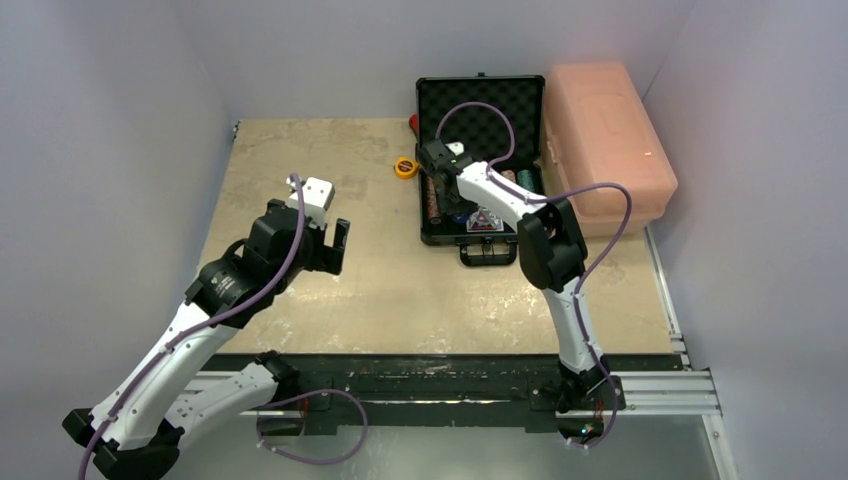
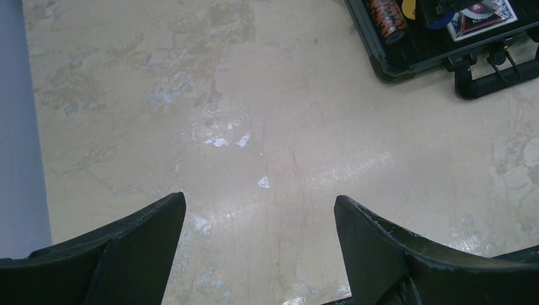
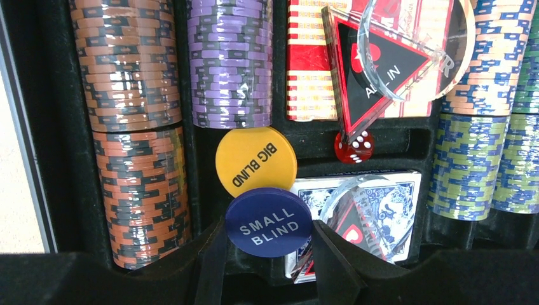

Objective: Pack up texas hold em set

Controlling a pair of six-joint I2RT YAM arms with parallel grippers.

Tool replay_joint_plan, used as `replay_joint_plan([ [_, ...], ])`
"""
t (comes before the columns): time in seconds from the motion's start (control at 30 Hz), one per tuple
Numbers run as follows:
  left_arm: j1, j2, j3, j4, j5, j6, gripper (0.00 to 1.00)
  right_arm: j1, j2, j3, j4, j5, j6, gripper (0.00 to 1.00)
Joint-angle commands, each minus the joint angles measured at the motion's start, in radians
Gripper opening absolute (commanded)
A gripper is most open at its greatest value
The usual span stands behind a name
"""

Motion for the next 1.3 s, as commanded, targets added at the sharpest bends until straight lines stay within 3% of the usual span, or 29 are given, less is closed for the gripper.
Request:
replay_joint_plan([
  [0.0, 0.005, 0.001, -0.003, 0.027, -0.002, 0.016, 0.87, -0.002, -0.002, 0.044, -0.001, 0.025, -0.012, 0.43],
  [0.4, 0.006, 0.008, -0.003, 0.026, -0.004, 0.017, 0.87, -0.002, -0.011, 0.022, 0.007, -0.001, -0.021, 0.49],
  [0.8, 0.005, 0.014, -0.002, 0.027, -0.005, 0.017, 0.87, -0.002, -0.053, 0.013, 0.008, -0.020, -0.041, 0.70],
  [1.27, 0.008, 0.021, -0.003, 0.026, -0.005, 0.019, 0.87, 0.030, -0.280, 0.012, 0.046, -0.075, -0.085, 0.77],
])
